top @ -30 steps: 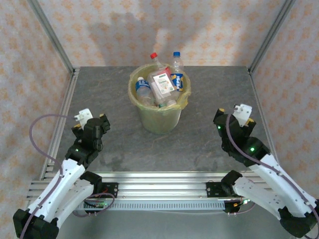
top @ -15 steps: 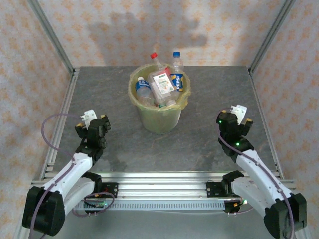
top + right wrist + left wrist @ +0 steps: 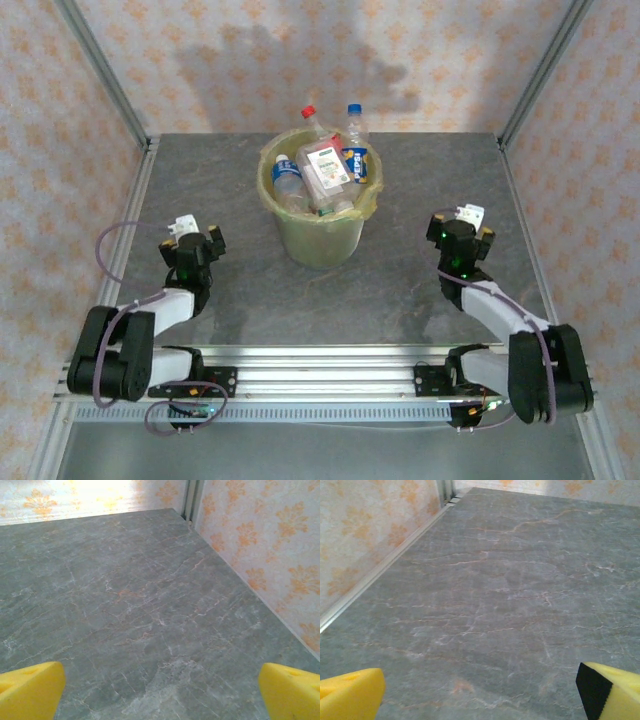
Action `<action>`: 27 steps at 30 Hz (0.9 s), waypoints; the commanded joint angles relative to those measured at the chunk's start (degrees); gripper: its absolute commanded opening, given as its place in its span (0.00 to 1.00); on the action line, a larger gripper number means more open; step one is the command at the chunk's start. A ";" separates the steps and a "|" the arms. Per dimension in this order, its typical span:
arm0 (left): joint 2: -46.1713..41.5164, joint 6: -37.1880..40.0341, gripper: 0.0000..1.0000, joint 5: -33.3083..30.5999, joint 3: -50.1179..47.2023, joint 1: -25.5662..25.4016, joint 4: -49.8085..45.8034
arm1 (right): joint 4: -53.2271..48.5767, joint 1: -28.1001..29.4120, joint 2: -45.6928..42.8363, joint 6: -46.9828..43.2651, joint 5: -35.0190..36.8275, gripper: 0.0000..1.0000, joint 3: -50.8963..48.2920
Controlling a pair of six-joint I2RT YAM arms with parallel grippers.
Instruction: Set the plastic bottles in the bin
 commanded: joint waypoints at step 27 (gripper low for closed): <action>11.41 4.16 1.00 6.41 5.53 0.47 8.69 | 22.68 -8.33 21.07 1.76 -18.43 0.99 -0.38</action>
